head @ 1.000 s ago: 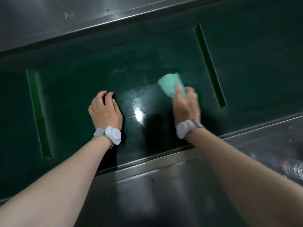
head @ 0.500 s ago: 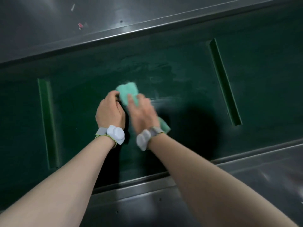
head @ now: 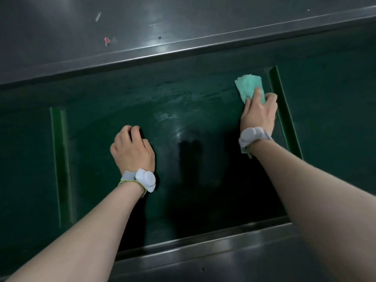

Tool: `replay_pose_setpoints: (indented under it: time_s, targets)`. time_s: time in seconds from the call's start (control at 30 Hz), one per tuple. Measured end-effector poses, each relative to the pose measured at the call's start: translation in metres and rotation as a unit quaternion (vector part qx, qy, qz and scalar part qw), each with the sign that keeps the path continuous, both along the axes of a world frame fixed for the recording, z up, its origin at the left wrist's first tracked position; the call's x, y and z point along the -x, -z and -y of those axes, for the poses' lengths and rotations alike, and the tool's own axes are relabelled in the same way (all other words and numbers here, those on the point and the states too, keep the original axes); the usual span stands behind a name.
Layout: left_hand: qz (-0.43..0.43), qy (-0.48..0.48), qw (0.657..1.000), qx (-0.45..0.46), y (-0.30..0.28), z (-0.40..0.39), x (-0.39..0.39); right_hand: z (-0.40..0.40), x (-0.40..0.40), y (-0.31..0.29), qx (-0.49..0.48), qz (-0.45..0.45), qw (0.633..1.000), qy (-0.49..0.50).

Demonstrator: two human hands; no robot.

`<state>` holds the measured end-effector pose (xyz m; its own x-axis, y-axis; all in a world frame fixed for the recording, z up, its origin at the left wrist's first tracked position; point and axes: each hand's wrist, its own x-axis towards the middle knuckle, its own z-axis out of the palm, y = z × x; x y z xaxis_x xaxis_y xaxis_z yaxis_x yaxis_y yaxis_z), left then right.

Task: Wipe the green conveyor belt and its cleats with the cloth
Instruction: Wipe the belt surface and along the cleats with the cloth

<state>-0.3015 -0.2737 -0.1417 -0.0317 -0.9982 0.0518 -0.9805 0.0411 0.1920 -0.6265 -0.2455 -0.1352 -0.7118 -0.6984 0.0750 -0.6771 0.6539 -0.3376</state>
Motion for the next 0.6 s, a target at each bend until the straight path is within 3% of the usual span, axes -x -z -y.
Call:
replay_pose_setpoints:
  time_s: [0.1, 0.17, 0.27, 0.37, 0.47, 0.6]
  targets:
    - [0.019, 0.003, 1.000, 0.000, 0.007, 0.001, -0.001, 0.031, -0.056, 0.001, -0.003, 0.060, 0.998, -0.020]
    - [0.020, 0.002, 1.000, 0.000, 0.009, 0.001, -0.001, 0.054, -0.114, -0.004, -0.004, 0.095, 0.990, -0.099]
    - [0.014, -0.013, 1.000, 0.003, 0.006, 0.009, -0.002, 0.069, -0.201, -0.009, 0.002, 0.055, 0.968, -0.246]
    - [0.002, -0.005, 1.000, 0.018, 0.000, 0.031, 0.001, 0.073, -0.204, -0.008, 0.019, 0.037, 0.949, -0.312]
    - [-0.014, 0.039, 0.999, 0.027, -0.003, 0.048, 0.008, 0.072, -0.150, 0.002, 0.004, 0.029, 0.963, -0.270]
    - [-0.007, 0.068, 0.997, 0.020, -0.006, 0.051, 0.011, 0.055, -0.040, 0.006, -0.012, 0.014, 0.996, -0.084]
